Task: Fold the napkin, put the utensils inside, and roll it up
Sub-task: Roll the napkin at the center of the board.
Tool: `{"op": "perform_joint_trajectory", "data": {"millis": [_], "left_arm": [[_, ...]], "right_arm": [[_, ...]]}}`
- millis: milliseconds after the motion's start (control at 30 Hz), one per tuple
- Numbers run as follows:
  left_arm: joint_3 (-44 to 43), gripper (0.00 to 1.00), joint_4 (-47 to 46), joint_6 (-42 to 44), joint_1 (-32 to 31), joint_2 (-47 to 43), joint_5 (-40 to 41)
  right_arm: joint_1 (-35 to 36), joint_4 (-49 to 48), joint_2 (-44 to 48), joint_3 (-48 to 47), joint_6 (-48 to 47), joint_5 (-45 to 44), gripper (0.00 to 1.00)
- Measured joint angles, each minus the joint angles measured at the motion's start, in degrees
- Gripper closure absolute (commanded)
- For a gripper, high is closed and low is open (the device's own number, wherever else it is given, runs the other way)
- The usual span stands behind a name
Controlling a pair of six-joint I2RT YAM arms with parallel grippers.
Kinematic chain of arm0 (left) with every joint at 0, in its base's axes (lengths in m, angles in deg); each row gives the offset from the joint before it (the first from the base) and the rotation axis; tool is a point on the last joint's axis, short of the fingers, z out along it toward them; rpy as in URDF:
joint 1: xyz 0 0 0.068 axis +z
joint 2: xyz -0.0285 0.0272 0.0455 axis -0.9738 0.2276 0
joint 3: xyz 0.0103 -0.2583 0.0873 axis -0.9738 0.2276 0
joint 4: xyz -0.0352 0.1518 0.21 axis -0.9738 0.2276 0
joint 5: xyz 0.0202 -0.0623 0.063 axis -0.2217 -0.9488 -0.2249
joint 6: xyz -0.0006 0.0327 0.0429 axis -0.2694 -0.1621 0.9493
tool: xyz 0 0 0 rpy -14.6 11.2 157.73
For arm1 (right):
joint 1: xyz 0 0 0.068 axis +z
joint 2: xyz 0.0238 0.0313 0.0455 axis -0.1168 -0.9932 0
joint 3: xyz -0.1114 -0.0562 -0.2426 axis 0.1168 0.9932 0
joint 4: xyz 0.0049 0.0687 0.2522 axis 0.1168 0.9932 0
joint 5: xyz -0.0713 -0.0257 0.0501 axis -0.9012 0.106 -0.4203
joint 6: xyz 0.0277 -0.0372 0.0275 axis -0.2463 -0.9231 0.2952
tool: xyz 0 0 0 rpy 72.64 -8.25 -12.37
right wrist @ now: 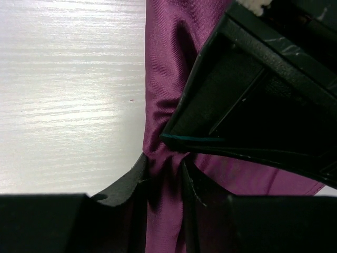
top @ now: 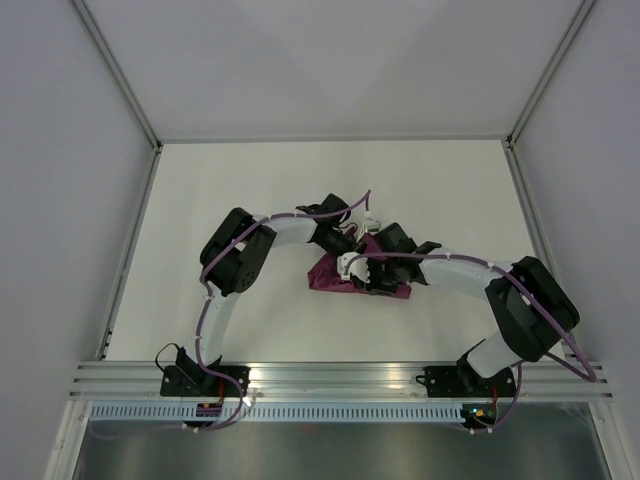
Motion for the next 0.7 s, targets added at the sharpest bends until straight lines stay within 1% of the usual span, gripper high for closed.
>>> {"op": "perform_joint_trajectory", "data": {"millis": [33, 67, 167, 267, 500, 700], "left_arm": [[-0.13, 0.87, 0.24, 0.0, 0.0, 0.0, 0.07], [-0.24, 0.81, 0.48, 0.0, 0.02, 0.0, 0.22], [-0.57, 0.7, 1.2, -0.02, 0.17, -0.04, 0.9], [-0.76, 0.64, 1.9, -0.48, 0.68, -0.59, 2.67], [-1.79, 0.61, 2.43, -2.34, 2.75, -3.54, 10.25], [-4.37, 0.59, 0.9, -5.84, 7.13, -7.61, 20.55]], "right_arm": [[0.0, 0.46, -0.33, -0.44, -0.02, 0.02, 0.89], [0.02, 1.05, -0.7, -0.92, 0.0, 0.02, 0.89], [0.0, 3.15, -2.29, -2.95, -0.11, 0.26, 0.91], [-0.04, 5.35, -4.09, -5.2, -0.09, 0.55, 0.92], [-2.43, 11.5, -9.44, -11.72, 0.76, 4.2, 0.92], [-6.27, 20.31, -16.0, -19.43, 1.22, 10.82, 0.92]]}}
